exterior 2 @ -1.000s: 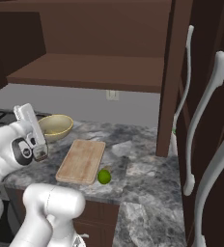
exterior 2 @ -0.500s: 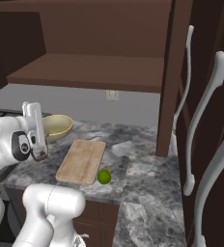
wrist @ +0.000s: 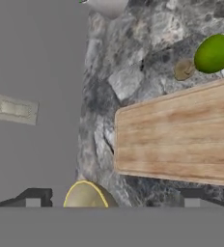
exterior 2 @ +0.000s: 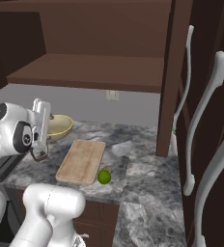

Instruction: Open the cabinet. Place the bowl and condiment on the counter. Then place the lime and garlic on the cutting board.

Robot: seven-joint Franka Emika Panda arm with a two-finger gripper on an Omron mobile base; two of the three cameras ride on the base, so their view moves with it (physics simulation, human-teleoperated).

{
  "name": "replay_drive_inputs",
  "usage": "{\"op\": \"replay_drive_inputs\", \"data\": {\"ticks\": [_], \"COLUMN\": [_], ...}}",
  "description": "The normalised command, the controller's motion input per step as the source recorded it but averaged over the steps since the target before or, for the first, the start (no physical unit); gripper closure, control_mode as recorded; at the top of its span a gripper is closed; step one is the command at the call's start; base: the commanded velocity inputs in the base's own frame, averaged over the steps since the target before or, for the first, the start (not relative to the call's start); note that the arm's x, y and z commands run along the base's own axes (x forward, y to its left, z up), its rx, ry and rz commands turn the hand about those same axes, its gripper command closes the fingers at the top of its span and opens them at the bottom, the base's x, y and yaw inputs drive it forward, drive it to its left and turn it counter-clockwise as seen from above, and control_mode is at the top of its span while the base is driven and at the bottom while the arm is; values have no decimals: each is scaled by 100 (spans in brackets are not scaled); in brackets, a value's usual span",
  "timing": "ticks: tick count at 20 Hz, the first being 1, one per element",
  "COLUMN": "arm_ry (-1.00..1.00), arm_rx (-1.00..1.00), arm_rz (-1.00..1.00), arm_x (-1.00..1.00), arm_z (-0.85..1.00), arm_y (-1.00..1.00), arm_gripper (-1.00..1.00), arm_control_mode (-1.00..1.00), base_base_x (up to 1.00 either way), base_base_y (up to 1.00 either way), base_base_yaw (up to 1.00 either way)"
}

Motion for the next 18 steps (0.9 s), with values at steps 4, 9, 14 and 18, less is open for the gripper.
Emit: {"op": "replay_drive_inputs", "data": {"ticks": [4, 9, 14, 18], "arm_ry": [13, 7, 3, 3], "arm_rx": [14, 14, 8, 2], "arm_rz": [-13, -17, -19, -21], "arm_x": [-20, -17, -12, -5], "arm_z": [5, 0, 0, -3], "arm_y": [-20, -14, -11, -7], "arm_gripper": [-100, -100, -100, -100], "arm_control_mode": [-100, -100, -100, -100], "base_base_x": [0, 0, 0, 0], "base_base_y": [0, 0, 0, 0], "base_base_yaw": [0, 0, 0, 0]}}
